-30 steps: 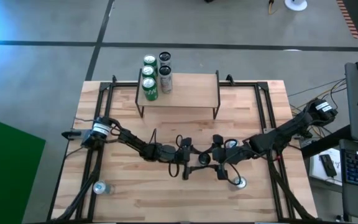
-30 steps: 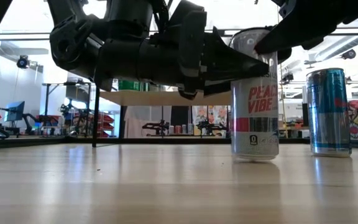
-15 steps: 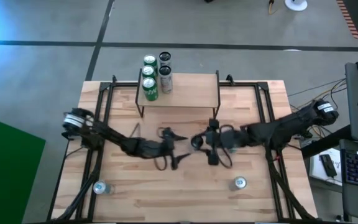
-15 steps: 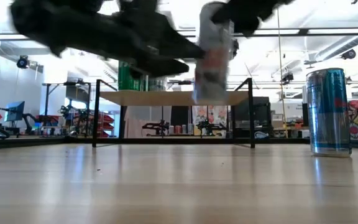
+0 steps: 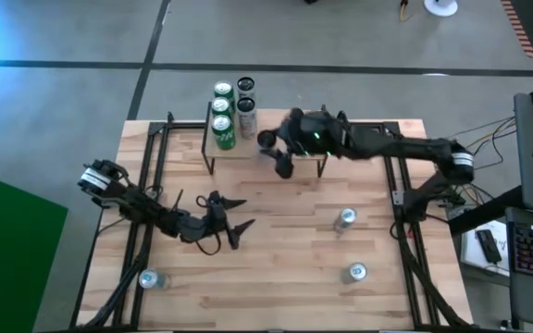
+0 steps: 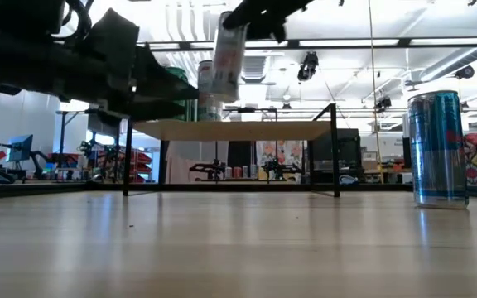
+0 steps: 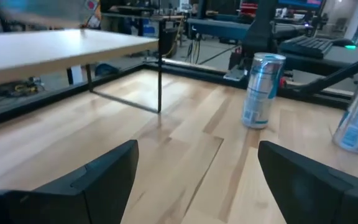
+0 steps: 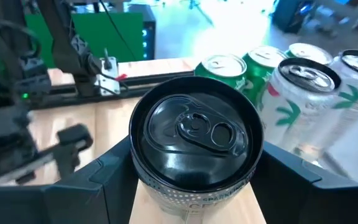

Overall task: Place canned beverage on shelf
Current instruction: Put the white soda can on the shelf aligned with other white soda cans

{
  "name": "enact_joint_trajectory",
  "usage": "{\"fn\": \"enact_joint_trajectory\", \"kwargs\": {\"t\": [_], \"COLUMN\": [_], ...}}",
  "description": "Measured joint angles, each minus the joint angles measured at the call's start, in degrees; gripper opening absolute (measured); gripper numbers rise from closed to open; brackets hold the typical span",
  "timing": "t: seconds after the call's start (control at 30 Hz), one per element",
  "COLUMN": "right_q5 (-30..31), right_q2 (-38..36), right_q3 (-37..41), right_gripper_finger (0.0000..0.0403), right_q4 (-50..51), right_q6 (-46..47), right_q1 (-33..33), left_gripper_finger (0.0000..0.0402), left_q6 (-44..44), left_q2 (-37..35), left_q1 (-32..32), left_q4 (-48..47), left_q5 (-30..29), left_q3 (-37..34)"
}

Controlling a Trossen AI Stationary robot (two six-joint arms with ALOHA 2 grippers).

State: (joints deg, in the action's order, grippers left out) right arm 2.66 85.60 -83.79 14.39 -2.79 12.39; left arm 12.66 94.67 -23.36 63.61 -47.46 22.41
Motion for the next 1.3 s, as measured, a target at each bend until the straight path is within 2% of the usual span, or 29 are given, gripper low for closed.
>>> {"fn": "enact_joint_trajectory", "kwargs": {"t": [0.13,0.3,0.63,1.13,1.3], "right_q5": [-5.92,-6.26,-7.70,-7.93,-10.52], "right_q2": [6.26,12.86,18.53,20.37,20.37], "right_q3": [-7.33,-15.87,-25.21,-25.42,-25.34], "right_gripper_finger": [0.0246,0.0246,0.0246,0.0247,0.0274], "right_q4": [3.90,10.37,12.39,13.62,13.67], "right_q6": [1.30,-1.02,-0.90,-0.72,-1.16], "right_q1": [3.71,5.57,6.52,8.68,8.86], "left_gripper_finger": [0.0317,0.0317,0.0317,0.0317,0.0317], "left_q6": [-2.82,-3.80,-4.65,-4.66,-4.65], "left_q2": [-0.02,-0.02,-0.02,-0.02,-0.02], "left_q1": [-0.02,-0.02,0.07,0.16,0.22], "left_q4": [-1.17,-4.98,-7.15,-7.91,-7.93], "left_q5": [0.06,0.37,0.42,0.42,0.37], "left_q3": [2.27,4.63,5.66,5.73,5.69]}}
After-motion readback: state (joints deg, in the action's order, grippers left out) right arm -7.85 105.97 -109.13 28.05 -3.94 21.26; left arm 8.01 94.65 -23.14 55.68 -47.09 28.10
